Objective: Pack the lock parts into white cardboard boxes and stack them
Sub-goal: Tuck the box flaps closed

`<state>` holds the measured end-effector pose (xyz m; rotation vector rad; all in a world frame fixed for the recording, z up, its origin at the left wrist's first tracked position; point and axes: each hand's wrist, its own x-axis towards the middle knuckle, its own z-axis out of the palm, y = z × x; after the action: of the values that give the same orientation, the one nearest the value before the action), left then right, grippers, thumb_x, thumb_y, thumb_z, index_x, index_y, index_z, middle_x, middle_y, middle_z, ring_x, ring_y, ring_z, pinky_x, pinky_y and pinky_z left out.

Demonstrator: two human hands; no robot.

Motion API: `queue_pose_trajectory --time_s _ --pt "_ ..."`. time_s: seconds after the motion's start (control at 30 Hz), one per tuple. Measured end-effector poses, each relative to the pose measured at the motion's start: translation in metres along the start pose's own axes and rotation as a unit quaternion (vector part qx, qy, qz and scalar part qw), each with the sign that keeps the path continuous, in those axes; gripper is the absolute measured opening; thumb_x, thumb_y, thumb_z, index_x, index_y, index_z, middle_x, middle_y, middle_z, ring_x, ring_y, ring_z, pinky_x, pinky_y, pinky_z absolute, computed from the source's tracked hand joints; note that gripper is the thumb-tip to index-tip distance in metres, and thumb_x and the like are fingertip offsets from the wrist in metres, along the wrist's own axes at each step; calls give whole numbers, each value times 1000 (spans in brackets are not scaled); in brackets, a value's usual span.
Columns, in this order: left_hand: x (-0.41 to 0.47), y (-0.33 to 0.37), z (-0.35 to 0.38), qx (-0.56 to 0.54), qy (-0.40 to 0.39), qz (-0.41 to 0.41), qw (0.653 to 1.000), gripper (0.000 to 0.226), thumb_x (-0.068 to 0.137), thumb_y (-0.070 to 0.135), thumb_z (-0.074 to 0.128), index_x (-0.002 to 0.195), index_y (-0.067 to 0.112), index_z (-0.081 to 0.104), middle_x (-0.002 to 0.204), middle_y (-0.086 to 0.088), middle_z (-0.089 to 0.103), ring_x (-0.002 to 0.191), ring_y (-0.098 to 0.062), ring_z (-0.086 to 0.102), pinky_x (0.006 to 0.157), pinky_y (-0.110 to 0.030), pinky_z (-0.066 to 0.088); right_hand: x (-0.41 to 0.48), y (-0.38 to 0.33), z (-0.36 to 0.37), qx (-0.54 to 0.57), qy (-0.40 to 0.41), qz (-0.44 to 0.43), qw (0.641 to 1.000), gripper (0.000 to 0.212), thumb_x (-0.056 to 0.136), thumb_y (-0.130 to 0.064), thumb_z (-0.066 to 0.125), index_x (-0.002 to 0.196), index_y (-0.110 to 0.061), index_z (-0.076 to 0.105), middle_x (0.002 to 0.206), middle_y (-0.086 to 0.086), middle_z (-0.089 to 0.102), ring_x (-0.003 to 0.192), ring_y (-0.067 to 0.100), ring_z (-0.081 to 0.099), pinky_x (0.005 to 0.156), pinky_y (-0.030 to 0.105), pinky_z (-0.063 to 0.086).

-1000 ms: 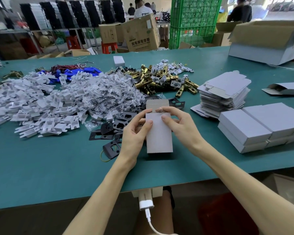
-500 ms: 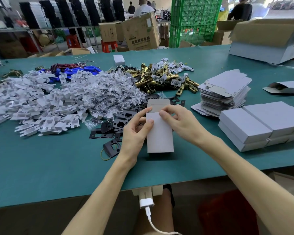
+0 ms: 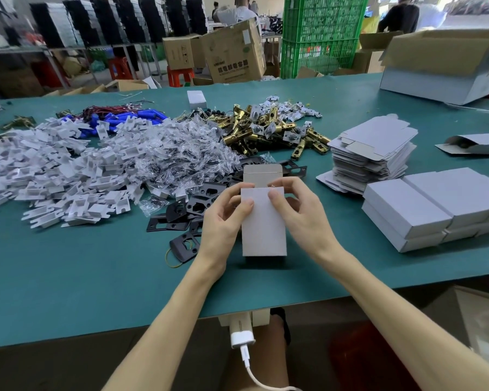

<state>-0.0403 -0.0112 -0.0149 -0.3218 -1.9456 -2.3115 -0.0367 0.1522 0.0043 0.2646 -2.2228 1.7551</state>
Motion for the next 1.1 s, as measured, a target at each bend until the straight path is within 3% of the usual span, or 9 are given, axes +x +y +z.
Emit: queue_pose_trajectory --time_s 0.17,0.33,0.5,0.6,0.7,0.77,0.87,1.0,1.1 --pt "0 2 0 -20 18 -2 1000 18 93 26 69 110 26 74 109 -5 74 101 -23 66 89 -50 54 -5 -2 1 92 25 30 995 13 100 -25 65 109 -17 71 106 9 73 92 18 68 82 46 57" --pt "0 4 0 -43 18 -15 999 17 91 25 71 107 28 76 117 -10 72 106 -27 65 96 -60 51 -6 -1 8 117 59 13 991 12 100 -26 65 103 -18 74 99 -2 75 86 13 67 74 36 55" --pt "0 1 0 -23 29 -28 999 19 93 30 70 105 16 73 109 -18 72 94 -28 63 80 -48 52 -8 6 11 135 47 52 988 15 100 -28 64 96 -18 74 91 -2 74 79 10 63 69 33 51" --pt "3 -6 0 23 28 -16 999 6 101 17 67 98 13 70 94 -9 69 84 -18 59 73 -36 48 -11 14 10 147 35 90 984 17 101 -22 64 101 -9 75 92 3 74 79 12 62 71 35 50" --pt "4 -8 -2 48 12 1 999 4 101 11 67 101 13 71 96 -2 73 84 -10 62 72 -24 51 -13 17 9 162 27 113 980 19 100 -23 65 103 -7 75 104 13 74 84 18 64 75 39 52" --pt "3 -8 -1 52 2 18 998 8 99 14 68 101 20 73 101 1 76 88 -12 62 76 -27 52 -14 17 7 161 28 108 981 16 100 -22 65 102 -9 75 107 14 73 85 19 65 76 40 52" --pt "2 -7 -1 39 -4 38 999 16 95 21 70 108 31 71 102 -4 74 89 -22 62 80 -42 52 -16 15 7 159 30 80 984 7 99 -19 67 104 -21 71 101 3 73 84 15 65 73 35 53" --pt "2 -7 -2 21 -12 26 999 41 97 24 70 134 40 64 103 -6 73 93 -23 67 82 -44 58 -16 16 7 205 46 95 973 26 95 -21 72 117 -26 59 99 3 70 83 18 68 72 38 57" --pt "2 -6 -1 34 15 12 999 24 99 38 67 112 21 76 98 -14 73 84 -22 62 74 -43 48 -16 16 8 176 33 87 980 16 94 -18 74 108 -19 65 101 0 72 89 11 67 79 34 56"
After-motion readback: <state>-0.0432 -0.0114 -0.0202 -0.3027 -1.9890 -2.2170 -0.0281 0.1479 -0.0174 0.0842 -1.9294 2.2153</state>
